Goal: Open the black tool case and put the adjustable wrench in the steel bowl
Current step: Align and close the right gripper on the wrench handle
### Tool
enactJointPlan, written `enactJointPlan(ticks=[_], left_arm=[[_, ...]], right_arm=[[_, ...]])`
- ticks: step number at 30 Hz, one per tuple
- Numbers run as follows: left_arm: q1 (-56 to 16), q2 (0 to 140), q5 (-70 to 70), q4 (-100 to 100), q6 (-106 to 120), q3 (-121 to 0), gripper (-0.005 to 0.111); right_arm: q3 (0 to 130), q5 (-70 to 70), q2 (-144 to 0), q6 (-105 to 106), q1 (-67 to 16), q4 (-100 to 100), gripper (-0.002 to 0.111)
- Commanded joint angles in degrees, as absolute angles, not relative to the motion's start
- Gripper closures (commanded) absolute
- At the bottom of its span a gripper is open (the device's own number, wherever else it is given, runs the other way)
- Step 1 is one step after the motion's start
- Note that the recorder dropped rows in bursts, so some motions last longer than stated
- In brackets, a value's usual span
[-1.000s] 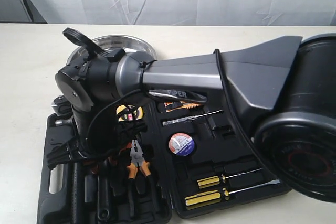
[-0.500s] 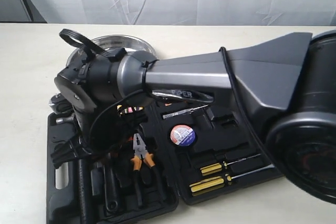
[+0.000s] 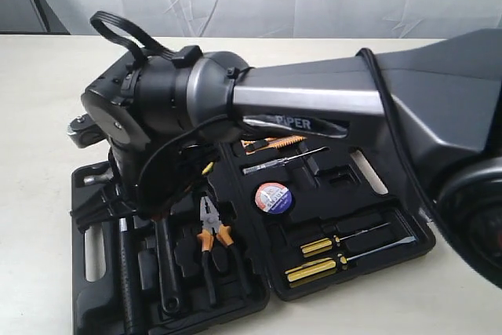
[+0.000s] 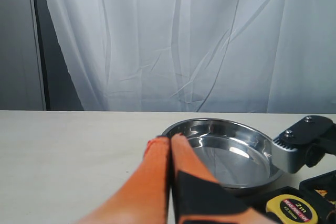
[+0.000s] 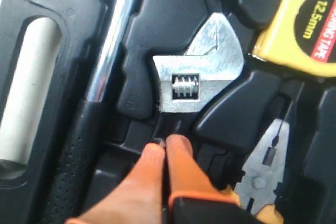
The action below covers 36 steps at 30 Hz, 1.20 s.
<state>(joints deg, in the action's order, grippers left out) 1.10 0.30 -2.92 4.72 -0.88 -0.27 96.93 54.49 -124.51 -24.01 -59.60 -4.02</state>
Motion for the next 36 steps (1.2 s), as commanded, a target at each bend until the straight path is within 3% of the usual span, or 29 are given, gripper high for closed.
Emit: enactJointPlan(ticks=[1, 5, 7, 9, 11, 36], left_arm=[[0.5, 0.0, -2.9, 4.8, -0.9, 0.0, 0.107], [0.5, 0.0, -2.9, 4.8, -0.9, 0.0, 0.107], [0.5, 0.0, -2.9, 4.8, -0.9, 0.0, 0.107], [0.5, 0.0, -2.9, 4.8, -0.9, 0.0, 0.107], [0.5, 0.0, -2.9, 4.8, -0.9, 0.0, 0.107], [0.5, 0.0, -2.9, 4.8, -0.9, 0.0, 0.107]], right_arm=[[95.7, 54.1, -126.7, -28.1, -59.4, -3.7, 0.109], [95.6, 54.9, -129.4, -28.1, -59.4, -2.6, 0.108], [95.6, 54.7, -129.4, -28.1, -59.4, -1.7, 0.098], [95.7, 54.5, -129.1, -27.0, -59.4, -1.6, 0.081], [95.7, 54.1, -129.0, -27.0, -59.4, -1.4, 0.074], [95.7, 51.9, -127.0, -26.9, -59.3, 0.7, 0.074]])
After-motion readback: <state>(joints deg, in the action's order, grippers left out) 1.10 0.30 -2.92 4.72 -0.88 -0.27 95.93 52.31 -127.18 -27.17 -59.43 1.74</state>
